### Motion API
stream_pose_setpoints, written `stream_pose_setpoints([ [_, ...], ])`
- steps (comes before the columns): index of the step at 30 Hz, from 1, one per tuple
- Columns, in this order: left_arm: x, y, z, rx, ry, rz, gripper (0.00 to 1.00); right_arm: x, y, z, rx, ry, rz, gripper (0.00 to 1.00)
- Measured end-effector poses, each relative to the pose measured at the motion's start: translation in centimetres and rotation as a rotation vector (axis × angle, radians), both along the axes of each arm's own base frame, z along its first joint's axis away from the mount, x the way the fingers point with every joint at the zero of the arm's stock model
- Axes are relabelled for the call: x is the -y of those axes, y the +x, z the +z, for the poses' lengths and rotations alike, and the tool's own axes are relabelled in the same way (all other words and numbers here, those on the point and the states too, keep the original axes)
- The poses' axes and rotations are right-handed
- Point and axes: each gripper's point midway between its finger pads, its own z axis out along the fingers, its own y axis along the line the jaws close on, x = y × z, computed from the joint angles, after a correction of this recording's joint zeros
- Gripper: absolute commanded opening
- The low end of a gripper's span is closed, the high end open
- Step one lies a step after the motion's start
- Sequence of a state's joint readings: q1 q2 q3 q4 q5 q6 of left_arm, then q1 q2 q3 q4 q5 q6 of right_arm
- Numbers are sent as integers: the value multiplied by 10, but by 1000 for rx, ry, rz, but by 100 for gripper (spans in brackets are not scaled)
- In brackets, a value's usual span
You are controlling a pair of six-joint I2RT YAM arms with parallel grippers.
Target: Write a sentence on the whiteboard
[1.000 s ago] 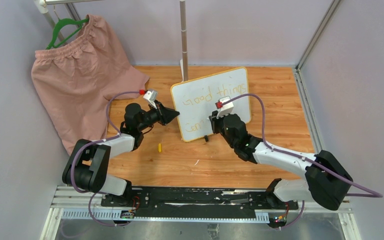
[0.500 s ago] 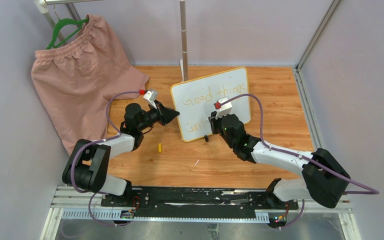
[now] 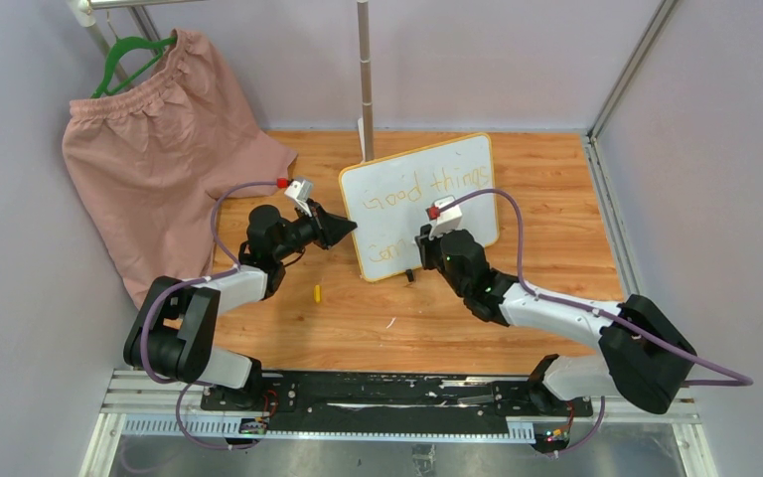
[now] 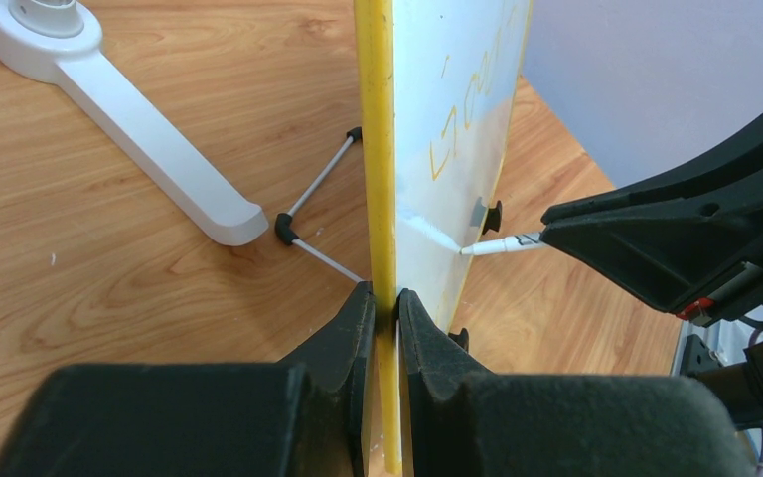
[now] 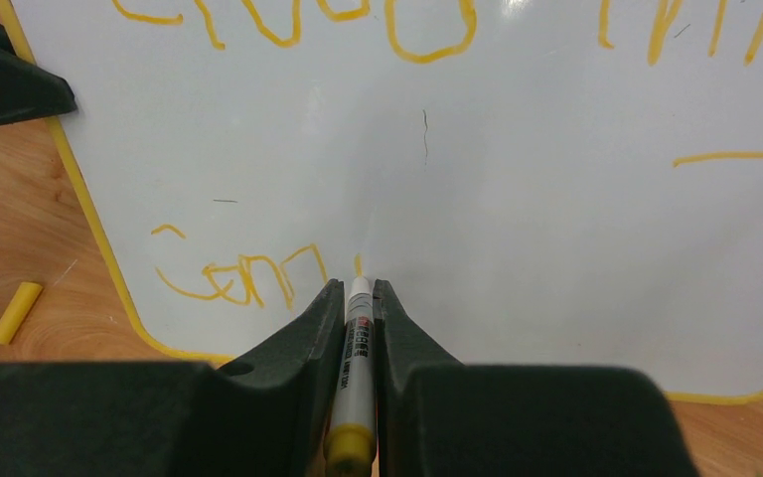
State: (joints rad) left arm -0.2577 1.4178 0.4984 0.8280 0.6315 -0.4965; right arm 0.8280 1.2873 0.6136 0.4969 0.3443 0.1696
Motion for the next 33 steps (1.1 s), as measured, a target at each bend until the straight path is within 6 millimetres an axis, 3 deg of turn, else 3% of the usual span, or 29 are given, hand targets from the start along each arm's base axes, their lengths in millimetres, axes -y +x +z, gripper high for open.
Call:
stream_pose_setpoints([
  [9, 0, 0, 0, 1, 0, 0, 0, 7, -8, -17, -43, -16, -3, 0],
  [13, 0, 0, 0, 1, 0, -1, 0, 10, -10, -11, -38, -11, -6, 0],
  [19, 0, 0, 0, 1, -1, -1, 0, 16, -10, 17, 15, 41, -17, 0],
  [33, 1, 0, 0, 1, 0, -2, 0, 21, -2, 3, -6, 14, -45, 0],
])
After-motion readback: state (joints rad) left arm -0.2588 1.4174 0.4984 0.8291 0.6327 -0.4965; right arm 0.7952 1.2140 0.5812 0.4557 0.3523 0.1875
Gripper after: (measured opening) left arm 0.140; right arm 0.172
